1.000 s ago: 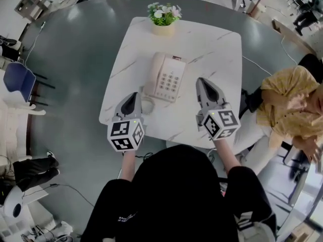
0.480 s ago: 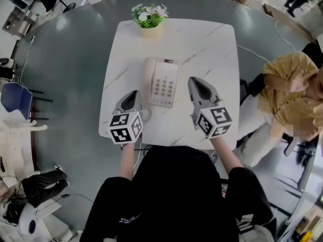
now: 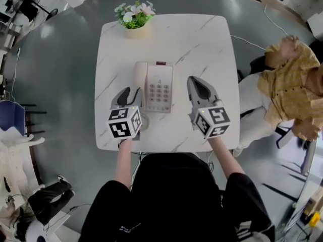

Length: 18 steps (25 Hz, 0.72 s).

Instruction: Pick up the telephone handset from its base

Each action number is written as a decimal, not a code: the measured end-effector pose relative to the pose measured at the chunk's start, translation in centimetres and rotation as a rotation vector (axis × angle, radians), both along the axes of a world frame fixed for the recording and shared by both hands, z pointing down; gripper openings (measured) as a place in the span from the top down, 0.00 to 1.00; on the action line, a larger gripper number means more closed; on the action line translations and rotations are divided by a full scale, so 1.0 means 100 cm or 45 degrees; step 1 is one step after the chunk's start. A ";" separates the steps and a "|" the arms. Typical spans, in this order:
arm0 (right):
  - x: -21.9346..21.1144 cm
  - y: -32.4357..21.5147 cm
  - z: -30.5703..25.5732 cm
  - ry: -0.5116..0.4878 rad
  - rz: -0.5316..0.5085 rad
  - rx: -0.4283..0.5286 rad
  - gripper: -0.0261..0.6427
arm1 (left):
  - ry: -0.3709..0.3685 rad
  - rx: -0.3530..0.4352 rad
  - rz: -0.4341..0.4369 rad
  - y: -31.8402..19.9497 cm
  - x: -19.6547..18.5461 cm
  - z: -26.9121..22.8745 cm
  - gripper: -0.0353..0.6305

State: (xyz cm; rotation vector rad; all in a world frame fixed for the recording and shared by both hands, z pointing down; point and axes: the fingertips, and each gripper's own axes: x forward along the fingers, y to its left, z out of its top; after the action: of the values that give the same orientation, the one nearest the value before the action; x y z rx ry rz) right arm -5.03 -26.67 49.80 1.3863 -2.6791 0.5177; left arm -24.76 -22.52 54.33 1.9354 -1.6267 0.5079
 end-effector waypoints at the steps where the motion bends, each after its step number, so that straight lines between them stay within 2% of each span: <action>1: 0.000 -0.002 0.002 0.000 0.012 -0.005 0.98 | -0.006 -0.017 0.003 -0.003 0.001 0.004 0.69; 3: 0.001 -0.004 0.006 -0.001 0.032 -0.016 0.98 | -0.020 -0.054 0.015 -0.009 0.003 0.013 0.63; 7: 0.000 -0.006 0.015 -0.010 0.056 -0.045 0.98 | -0.026 -0.110 0.039 -0.020 0.008 0.028 0.58; 13: -0.007 -0.003 0.023 -0.018 0.060 -0.072 0.98 | -0.017 -0.182 0.031 -0.029 0.010 0.047 0.56; 18: -0.004 -0.005 0.029 -0.031 0.085 -0.093 0.98 | -0.073 -0.221 0.010 -0.035 0.009 0.056 0.57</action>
State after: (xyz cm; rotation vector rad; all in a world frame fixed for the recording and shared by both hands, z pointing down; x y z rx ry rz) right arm -5.41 -27.19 52.66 1.4632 -2.6114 0.6356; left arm -23.85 -26.00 59.94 1.8153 -1.5559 0.6900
